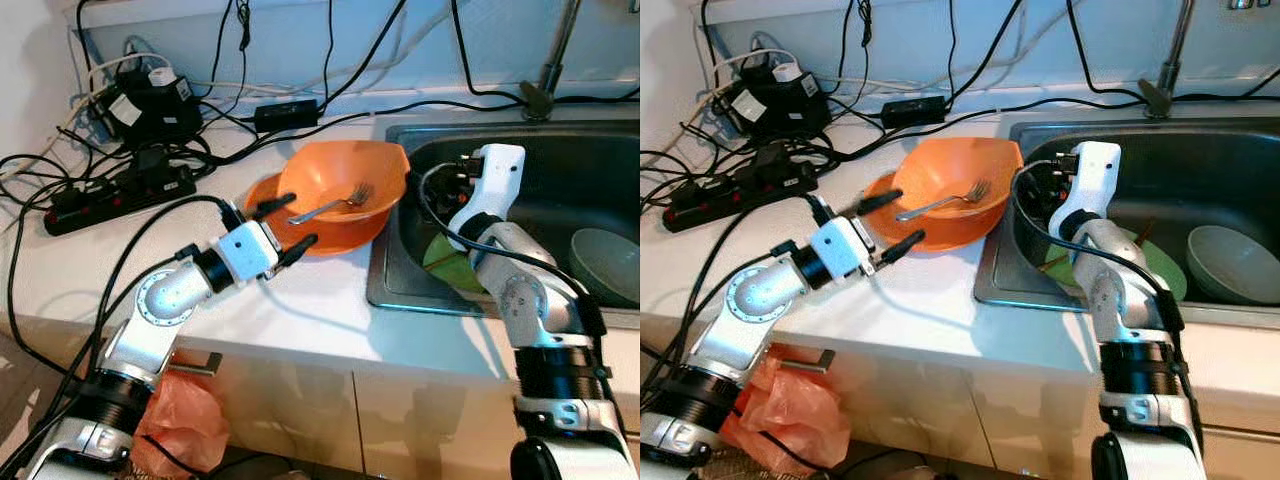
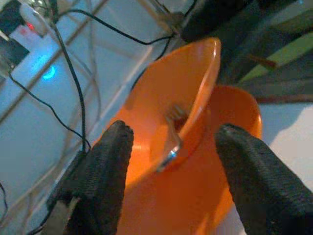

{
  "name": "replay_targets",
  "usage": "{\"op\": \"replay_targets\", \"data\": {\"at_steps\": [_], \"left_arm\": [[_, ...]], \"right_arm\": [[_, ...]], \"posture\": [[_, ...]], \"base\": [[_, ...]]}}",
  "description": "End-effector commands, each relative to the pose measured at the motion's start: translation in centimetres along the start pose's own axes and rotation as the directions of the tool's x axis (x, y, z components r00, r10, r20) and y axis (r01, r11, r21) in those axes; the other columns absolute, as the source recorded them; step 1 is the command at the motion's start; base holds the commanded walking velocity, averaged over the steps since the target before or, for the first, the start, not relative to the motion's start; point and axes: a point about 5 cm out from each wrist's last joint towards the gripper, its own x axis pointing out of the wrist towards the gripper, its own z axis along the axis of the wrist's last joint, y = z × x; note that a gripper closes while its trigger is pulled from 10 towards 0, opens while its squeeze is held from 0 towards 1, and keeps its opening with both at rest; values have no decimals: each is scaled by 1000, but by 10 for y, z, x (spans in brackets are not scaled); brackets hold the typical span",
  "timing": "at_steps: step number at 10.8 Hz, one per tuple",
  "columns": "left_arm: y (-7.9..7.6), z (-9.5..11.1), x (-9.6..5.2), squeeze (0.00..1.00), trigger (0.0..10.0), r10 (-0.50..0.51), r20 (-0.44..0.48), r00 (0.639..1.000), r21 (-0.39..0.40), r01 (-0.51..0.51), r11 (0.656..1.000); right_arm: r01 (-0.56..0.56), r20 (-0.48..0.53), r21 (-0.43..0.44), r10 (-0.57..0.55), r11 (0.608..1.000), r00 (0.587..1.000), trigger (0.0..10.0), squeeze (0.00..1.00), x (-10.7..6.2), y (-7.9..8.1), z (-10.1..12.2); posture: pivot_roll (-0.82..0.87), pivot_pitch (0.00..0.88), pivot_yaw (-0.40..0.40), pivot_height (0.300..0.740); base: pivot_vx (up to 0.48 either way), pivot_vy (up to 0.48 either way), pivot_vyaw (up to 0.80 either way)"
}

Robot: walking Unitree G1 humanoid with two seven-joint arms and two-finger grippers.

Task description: Kitchen organization

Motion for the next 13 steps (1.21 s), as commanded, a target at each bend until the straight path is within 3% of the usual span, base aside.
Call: {"op": "replay_targets", "data": {"at_steps": [1,2,3,6,7,8,9,13], "left_arm": [[6,1,1,0,0,-7,0,1000,26,7,1000],[7,-1,1,0,4980,-9,-12,1000,39,10,999],[8,-3,0,0,5961,-11,-18,1000,44,12,999],[10,-5,-1,0,6706,-12,-22,1000,53,13,999],[11,-5,-1,0,5804,-13,-21,1000,54,14,998],[11,-5,0,0,2118,-16,-17,1000,51,17,999],[12,-5,0,0,0,-17,-14,1000,48,18,999],[11,-4,2,0,0,-28,-1,1000,51,28,998]], "right_arm": [[-53,-3,0,53,999,999,10000,0,-1,8,3],[-76,-7,-1,76,997,997,10000,0,-4,8,4],[-152,-14,12,152,988,988,10000,0,-10,14,6],[-300,-59,-40,297,953,953,10000,0,-32,14,10],[-356,-78,-55,351,933,933,10000,0,-40,15,12],[-415,-109,-81,406,906,907,10000,0,-48,14,14],[-449,-123,-97,437,888,891,10000,0,-54,14,17],[-492,-138,-104,477,865,868,10000,0,-59,20,16]], "posture": [[101,33,177,740],[100,34,177,740],[101,33,178,740],[96,32,180,740],[94,29,183,740],[92,28,182,740],[91,27,183,740],[91,24,189,740]], "base": [[0,0,0],[0,0,0],[0,0,0],[0,0,0],[0,0,0],[0,0,0],[0,0,0],[0,0,0]]}}
